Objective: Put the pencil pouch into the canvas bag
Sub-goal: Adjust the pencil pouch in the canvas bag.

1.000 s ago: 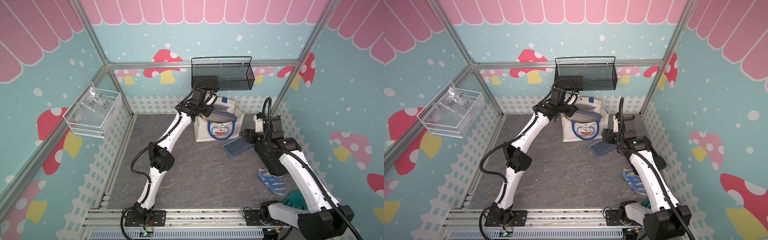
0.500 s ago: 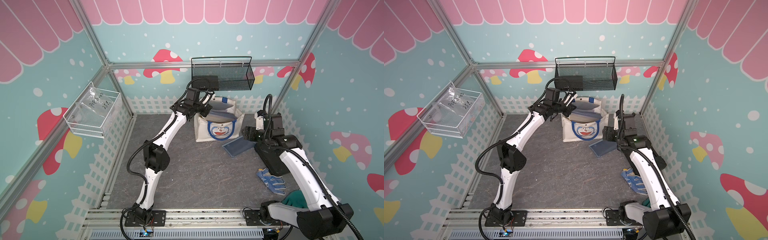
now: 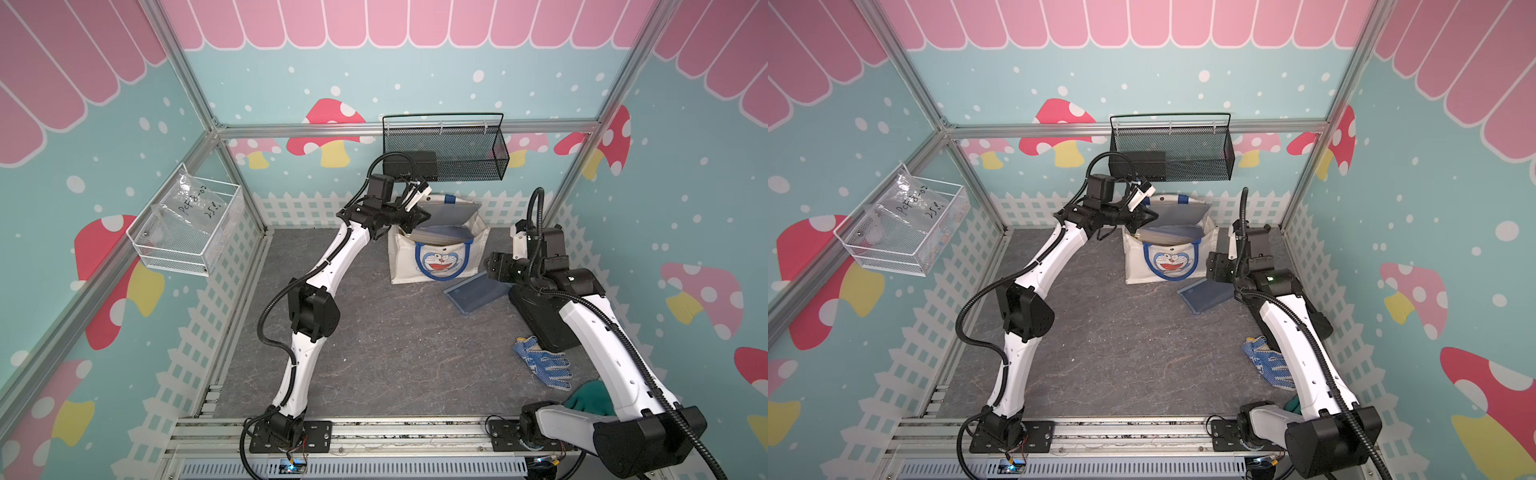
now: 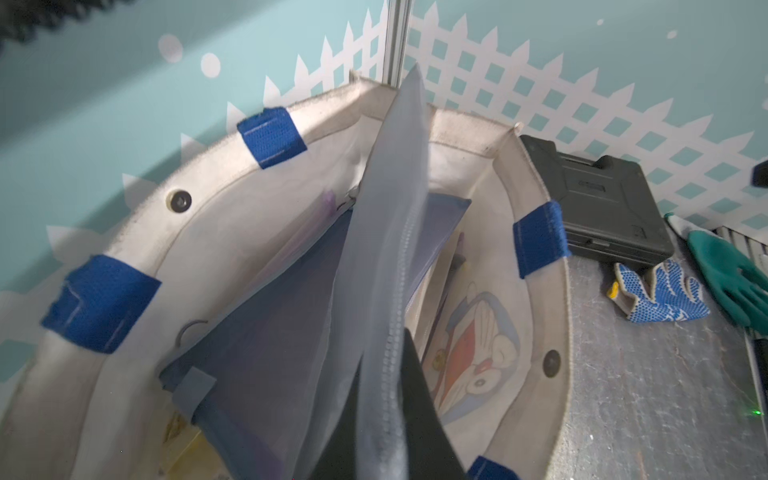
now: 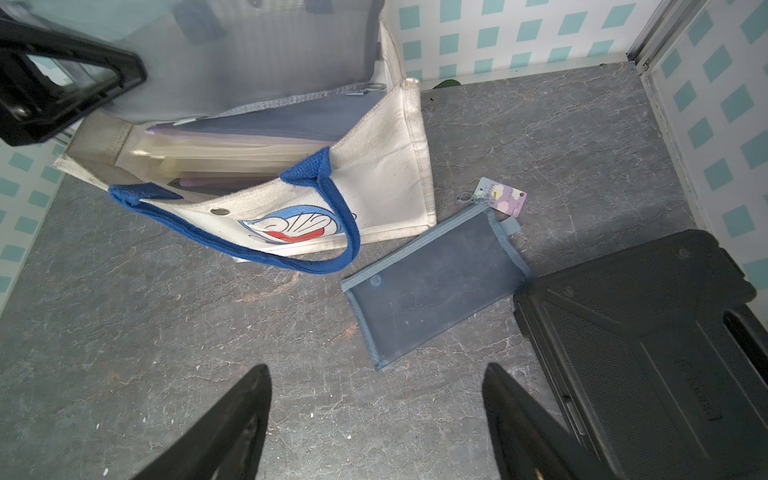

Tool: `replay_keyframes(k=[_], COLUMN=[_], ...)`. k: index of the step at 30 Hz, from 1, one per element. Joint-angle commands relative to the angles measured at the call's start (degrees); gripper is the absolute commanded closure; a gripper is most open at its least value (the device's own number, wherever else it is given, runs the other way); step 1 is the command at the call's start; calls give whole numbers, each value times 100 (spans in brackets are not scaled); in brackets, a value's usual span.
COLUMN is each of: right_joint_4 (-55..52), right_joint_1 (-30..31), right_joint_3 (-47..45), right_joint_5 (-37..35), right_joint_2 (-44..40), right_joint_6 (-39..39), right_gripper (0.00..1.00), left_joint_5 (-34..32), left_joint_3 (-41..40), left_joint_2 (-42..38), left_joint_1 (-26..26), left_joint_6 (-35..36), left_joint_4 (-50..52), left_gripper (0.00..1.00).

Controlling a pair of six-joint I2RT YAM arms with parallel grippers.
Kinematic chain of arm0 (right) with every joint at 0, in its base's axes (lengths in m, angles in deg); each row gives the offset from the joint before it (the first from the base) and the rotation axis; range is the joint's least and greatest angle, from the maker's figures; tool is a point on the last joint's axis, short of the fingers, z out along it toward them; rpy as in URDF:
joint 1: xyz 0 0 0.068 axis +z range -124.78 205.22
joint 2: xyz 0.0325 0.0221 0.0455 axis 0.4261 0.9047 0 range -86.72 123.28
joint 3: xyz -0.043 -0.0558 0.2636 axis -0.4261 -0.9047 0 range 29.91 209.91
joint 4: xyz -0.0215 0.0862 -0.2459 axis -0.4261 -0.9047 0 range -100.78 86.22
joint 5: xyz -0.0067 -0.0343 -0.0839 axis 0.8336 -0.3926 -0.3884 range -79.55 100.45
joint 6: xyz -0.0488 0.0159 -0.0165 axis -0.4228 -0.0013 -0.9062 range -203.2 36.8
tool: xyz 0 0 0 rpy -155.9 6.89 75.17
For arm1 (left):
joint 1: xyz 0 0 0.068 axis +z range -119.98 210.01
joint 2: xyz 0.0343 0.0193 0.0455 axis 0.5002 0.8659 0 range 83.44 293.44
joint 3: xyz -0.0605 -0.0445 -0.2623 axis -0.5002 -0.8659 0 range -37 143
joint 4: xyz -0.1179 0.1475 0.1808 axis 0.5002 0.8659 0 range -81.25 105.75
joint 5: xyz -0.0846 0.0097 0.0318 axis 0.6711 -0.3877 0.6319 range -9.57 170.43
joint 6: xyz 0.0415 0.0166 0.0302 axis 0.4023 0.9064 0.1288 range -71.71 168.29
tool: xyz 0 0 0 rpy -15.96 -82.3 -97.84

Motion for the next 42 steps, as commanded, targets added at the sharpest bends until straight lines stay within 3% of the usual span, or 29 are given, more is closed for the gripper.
replay_keyframes(k=[1,7,12,18,21,27,33,37,42], right_joint_4=[-76,-64,23,130,168,335,625,922,1159], right_joint_1=[-36,-34,-39,-34,-34,-38,-41,-38,-42], right_joint_3=[134,124,63,-3,-108,-370,-889,-1334,-1579], right_joint_5=[-47,-39,7,54,57,108,205,291,500], right_joint_2=[20,-14,-41,-119,-235,-448,-649,-744,-691], right_joint_6=[44,62,102,106,112,115,166,239,237], right_gripper=[19,19,19,19,19,19,18,18,19], left_joint_5=[-408,-959,-1042,-1061,-1003,-735,-969,-1308,-1913], left_joint_3=[-400,-911,-930,-642,-659,-1134,-1756,-1395,-1056], left_joint_2=[-92,-473,-641,-736,-879,-1443,-2051,-1724,-1242], left_joint_1=[26,-15,-47,-35,-30,-21,-77,-199,-343], left_joint_6=[467,1109,1126,954,918,85,-1485,-2248,-2545], left_joint_4=[-73,-61,188,691,880,934,-98,-321,-760], left_gripper=[100,100,99,61,54,48,45,48,51])
